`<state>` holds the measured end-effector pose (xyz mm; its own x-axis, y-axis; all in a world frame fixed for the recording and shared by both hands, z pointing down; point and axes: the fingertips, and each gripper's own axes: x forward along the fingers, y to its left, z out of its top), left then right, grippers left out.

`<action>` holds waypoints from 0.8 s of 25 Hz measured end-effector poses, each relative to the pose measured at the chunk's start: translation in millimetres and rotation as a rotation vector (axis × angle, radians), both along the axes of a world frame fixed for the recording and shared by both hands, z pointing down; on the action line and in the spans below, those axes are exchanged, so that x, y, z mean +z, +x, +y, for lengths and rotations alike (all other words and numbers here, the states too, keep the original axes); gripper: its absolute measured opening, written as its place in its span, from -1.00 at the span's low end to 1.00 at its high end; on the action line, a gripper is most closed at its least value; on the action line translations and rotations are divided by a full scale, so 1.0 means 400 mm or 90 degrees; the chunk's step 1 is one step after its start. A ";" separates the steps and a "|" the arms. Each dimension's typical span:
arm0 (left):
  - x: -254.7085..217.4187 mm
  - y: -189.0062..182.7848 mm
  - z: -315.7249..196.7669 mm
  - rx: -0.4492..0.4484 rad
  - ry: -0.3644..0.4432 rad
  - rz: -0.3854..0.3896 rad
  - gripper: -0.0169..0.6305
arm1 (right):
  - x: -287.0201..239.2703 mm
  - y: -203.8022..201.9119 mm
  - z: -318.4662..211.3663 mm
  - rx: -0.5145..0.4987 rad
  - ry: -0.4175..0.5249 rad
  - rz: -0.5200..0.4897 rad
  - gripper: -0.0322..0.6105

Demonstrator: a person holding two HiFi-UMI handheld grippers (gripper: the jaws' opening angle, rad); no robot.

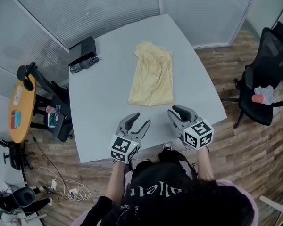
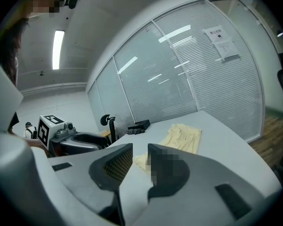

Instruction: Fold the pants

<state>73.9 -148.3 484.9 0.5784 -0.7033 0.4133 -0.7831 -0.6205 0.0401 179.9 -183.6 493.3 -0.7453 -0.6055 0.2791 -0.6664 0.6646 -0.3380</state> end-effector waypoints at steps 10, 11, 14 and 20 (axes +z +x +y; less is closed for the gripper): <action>-0.086 -0.150 0.167 -0.031 0.053 0.009 -0.56 | -0.056 -0.109 0.165 -0.003 0.027 0.010 -0.62; -0.096 -0.173 0.191 -0.036 0.058 0.011 -0.58 | -0.060 -0.132 0.189 -0.007 0.029 0.010 -0.63; -0.114 -0.230 0.268 -0.049 0.069 0.022 -0.61 | -0.070 -0.192 0.269 -0.017 0.032 0.012 -0.63; -0.109 -0.304 0.407 -0.051 0.067 0.043 -0.67 | -0.080 -0.276 0.417 -0.021 0.045 0.022 -0.69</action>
